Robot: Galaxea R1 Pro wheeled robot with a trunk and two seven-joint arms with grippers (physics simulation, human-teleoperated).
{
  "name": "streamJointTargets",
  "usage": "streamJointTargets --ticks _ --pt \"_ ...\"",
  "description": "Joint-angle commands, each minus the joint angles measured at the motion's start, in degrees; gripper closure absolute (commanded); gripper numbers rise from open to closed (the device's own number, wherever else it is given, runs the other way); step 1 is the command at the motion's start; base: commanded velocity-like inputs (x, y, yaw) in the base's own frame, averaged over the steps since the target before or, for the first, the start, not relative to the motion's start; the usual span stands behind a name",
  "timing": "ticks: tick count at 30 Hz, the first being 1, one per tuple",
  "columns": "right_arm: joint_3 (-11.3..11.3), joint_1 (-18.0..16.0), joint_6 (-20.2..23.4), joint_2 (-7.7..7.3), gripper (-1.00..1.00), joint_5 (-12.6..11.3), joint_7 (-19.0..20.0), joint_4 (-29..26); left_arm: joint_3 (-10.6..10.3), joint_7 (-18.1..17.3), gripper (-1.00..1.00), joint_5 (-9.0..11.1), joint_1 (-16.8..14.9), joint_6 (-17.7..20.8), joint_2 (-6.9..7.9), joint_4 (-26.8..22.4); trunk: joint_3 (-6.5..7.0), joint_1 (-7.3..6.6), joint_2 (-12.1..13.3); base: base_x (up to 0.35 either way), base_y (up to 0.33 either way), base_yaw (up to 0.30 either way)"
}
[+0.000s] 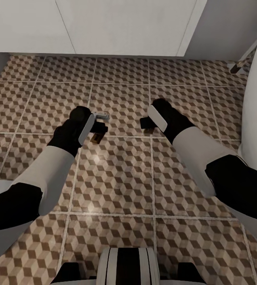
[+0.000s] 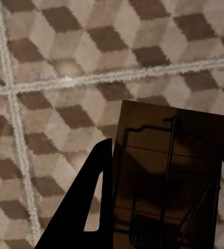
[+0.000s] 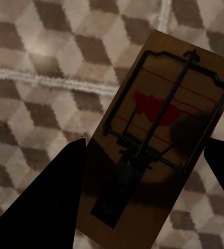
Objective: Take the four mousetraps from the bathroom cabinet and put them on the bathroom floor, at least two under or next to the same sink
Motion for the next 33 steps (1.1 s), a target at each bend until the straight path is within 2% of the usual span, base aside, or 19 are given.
streamJointTargets --ticks 1,9,14,20,33 --pt "0.2 -0.2 -0.1 0.00 1.00 -0.5 -0.5 0.0 -0.1 0.5 1.00 0.5 -0.2 0.2 0.01 0.0 -0.03 0.00 0.0 0.017 0.000 0.000" --pt "0.3 -0.6 -1.2 0.00 1.00 -0.4 -0.5 0.5 -0.1 0.6 1.00 0.5 -1.5 0.2 -0.02 -0.4 -0.03 0.00 0.0 0.006 0.000 0.000" --pt "0.3 -0.8 -4.5 0.00 1.00 -0.2 -0.6 0.6 -0.1 0.6 1.00 0.5 -2.7 0.2 -0.03 0.0 -0.03 0.00 0.0 0.001 0.000 0.000" --pt "0.3 -1.7 -6.2 0.00 1.00 -0.2 -0.6 2.1 -0.1 0.6 1.00 0.5 -4.7 0.2 -0.03 1.0 -0.03 0.00 0.0 0.000 0.000 0.000" --pt "0.3 -3.8 -6.8 0.00 1.00 -0.2 -0.7 2.8 -0.1 0.6 1.00 0.5 -5.7 0.2 -0.26 1.5 -0.03 0.00 0.0 0.000 0.000 0.000"
